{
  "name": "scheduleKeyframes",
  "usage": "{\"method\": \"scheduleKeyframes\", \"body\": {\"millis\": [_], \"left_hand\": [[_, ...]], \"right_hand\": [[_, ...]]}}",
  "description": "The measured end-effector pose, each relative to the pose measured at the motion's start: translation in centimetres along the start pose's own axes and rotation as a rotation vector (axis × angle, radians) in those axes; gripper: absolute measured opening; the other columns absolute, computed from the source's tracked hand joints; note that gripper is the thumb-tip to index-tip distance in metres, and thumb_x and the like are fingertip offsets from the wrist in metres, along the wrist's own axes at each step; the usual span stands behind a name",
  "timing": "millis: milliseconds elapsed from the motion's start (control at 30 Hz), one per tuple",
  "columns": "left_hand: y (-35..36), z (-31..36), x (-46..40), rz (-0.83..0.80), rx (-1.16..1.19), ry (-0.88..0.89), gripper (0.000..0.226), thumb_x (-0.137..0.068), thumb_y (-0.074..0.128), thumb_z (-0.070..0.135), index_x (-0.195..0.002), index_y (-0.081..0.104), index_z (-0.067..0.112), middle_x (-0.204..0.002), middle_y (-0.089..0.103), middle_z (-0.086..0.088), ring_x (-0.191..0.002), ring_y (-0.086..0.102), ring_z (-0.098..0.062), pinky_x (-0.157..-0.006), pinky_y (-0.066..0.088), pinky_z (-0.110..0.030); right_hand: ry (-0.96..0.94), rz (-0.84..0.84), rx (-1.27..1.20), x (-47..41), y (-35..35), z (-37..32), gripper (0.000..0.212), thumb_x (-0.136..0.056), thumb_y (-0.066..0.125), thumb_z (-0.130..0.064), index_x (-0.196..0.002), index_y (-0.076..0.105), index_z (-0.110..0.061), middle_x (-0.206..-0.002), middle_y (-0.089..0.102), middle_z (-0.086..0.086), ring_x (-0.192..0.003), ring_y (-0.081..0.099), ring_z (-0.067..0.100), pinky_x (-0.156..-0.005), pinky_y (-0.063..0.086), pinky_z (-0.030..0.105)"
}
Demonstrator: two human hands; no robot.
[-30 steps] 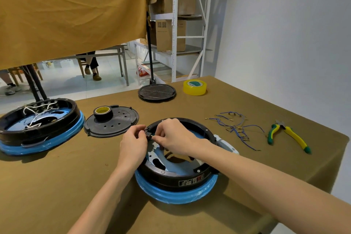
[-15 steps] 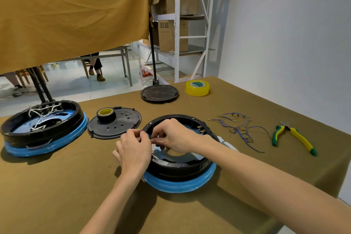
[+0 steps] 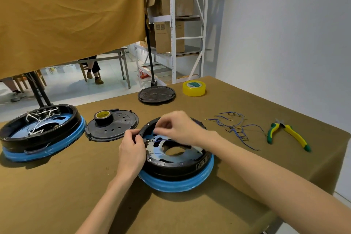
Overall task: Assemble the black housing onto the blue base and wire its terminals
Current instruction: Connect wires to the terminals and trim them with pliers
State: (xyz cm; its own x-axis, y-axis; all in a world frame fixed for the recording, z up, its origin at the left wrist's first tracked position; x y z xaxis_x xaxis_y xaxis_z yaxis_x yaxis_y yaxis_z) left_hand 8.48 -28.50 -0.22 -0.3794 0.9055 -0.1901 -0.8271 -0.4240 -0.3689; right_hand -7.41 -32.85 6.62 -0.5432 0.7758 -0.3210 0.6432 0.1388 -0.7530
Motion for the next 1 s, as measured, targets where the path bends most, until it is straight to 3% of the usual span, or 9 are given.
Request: {"method": "scheduleKeyframes", "body": {"millis": [67, 133, 300, 500, 567, 633, 767, 867, 1000], "left_hand": [[0.1, -0.3, -0.2, 0.004, 0.009, -0.004, 0.024, -0.109, 0.041, 0.021, -0.129, 0.055, 0.019, -0.099, 0.058, 0.014, -0.087, 0.058, -0.003, -0.062, 0.04, -0.017], [0.3, -0.4, -0.5, 0.0, 0.015, -0.007, 0.023, -0.109, 0.041, 0.021, -0.128, 0.055, 0.02, -0.098, 0.059, 0.014, -0.082, 0.058, -0.002, -0.058, 0.039, -0.013], [0.4, -0.6, -1.9, -0.018, 0.034, 0.01, 0.019, -0.109, 0.043, 0.02, -0.122, 0.055, 0.024, -0.099, 0.06, 0.015, -0.081, 0.059, 0.001, -0.054, 0.042, -0.009], [0.7, -1.4, -2.4, -0.015, 0.086, 0.025, 0.018, -0.108, 0.045, 0.019, -0.119, 0.057, 0.027, -0.102, 0.063, 0.013, -0.088, 0.06, 0.001, -0.065, 0.043, -0.016], [0.8, -1.6, -2.5, -0.013, 0.093, 0.026, 0.018, -0.108, 0.045, 0.019, -0.119, 0.057, 0.026, -0.103, 0.063, 0.012, -0.092, 0.061, -0.001, -0.066, 0.043, -0.016], [0.9, -1.7, -2.5, -0.015, 0.098, 0.029, 0.019, -0.108, 0.044, 0.019, -0.12, 0.057, 0.026, -0.104, 0.063, 0.011, -0.093, 0.061, -0.003, -0.067, 0.044, -0.018], [0.9, -1.7, -2.5, -0.008, 0.104, 0.033, 0.018, -0.108, 0.044, 0.02, -0.119, 0.057, 0.027, -0.104, 0.063, 0.011, -0.09, 0.061, -0.003, -0.066, 0.044, -0.02], [0.7, -1.6, -2.4, -0.004, 0.095, 0.04, 0.018, -0.108, 0.044, 0.02, -0.12, 0.056, 0.027, -0.101, 0.063, 0.012, -0.082, 0.059, -0.002, -0.064, 0.047, -0.021], [0.8, -1.3, -2.4, -0.005, 0.084, 0.038, 0.021, -0.108, 0.044, 0.02, -0.124, 0.058, 0.024, -0.102, 0.062, 0.011, -0.086, 0.059, -0.002, -0.066, 0.047, -0.022]], "right_hand": [[0.034, 0.268, -0.026, 0.2, -4.8, 2.5, 0.01, -0.096, 0.069, -0.025, -0.094, 0.077, -0.021, -0.082, 0.07, -0.017, -0.076, 0.065, -0.002, -0.071, 0.052, 0.016], [0.199, 0.45, 0.056, 0.8, -8.8, 6.9, 0.013, -0.099, 0.064, -0.02, -0.098, 0.077, -0.017, -0.087, 0.071, -0.012, -0.081, 0.064, 0.003, -0.081, 0.055, 0.027], [0.548, 0.046, 0.525, 1.7, -8.3, 17.2, 0.031, -0.102, 0.056, -0.025, -0.127, 0.072, -0.017, -0.133, 0.067, 0.01, -0.121, 0.06, 0.033, -0.107, 0.047, 0.046], [0.466, 0.024, 0.746, 1.7, -8.4, 18.7, 0.018, -0.102, 0.061, -0.029, -0.11, 0.077, -0.025, -0.121, 0.071, 0.006, -0.117, 0.053, 0.033, -0.098, 0.043, 0.042], [0.448, 0.066, 0.657, 1.5, -8.7, 18.1, 0.019, -0.104, 0.058, -0.029, -0.111, 0.074, -0.022, -0.12, 0.071, 0.005, -0.116, 0.056, 0.031, -0.099, 0.043, 0.043], [0.406, 0.236, 0.328, 1.3, -10.1, 16.6, 0.015, -0.104, 0.058, -0.024, -0.11, 0.07, -0.017, -0.11, 0.074, 0.002, -0.105, 0.065, 0.023, -0.098, 0.049, 0.043], [0.282, 0.555, -0.203, 1.7, -14.0, 13.4, 0.01, -0.1, 0.063, -0.013, -0.105, 0.071, -0.009, -0.087, 0.077, 0.005, -0.081, 0.073, 0.011, -0.077, 0.056, 0.024], [0.288, 0.584, -0.434, 1.8, -14.7, 12.5, 0.007, -0.101, 0.062, -0.009, -0.102, 0.069, -0.011, -0.085, 0.076, 0.009, -0.07, 0.073, 0.013, -0.065, 0.057, 0.02], [0.323, 0.587, -0.538, 2.2, -14.4, 12.2, 0.007, -0.101, 0.063, -0.011, -0.101, 0.069, -0.014, -0.083, 0.076, 0.006, -0.068, 0.073, 0.017, -0.068, 0.06, 0.028]]}}
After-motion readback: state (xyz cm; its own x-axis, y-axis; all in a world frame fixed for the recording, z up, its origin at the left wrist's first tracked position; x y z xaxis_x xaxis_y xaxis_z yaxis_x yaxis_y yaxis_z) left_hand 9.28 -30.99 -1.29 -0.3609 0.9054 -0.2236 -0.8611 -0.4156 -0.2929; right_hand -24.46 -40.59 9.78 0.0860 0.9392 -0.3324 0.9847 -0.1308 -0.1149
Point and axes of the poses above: each hand's wrist, its own x-axis away from the middle knuckle, its own y-axis out of the palm, z = x × y, the point moved 9 cm from there along -x, towards the middle knuckle
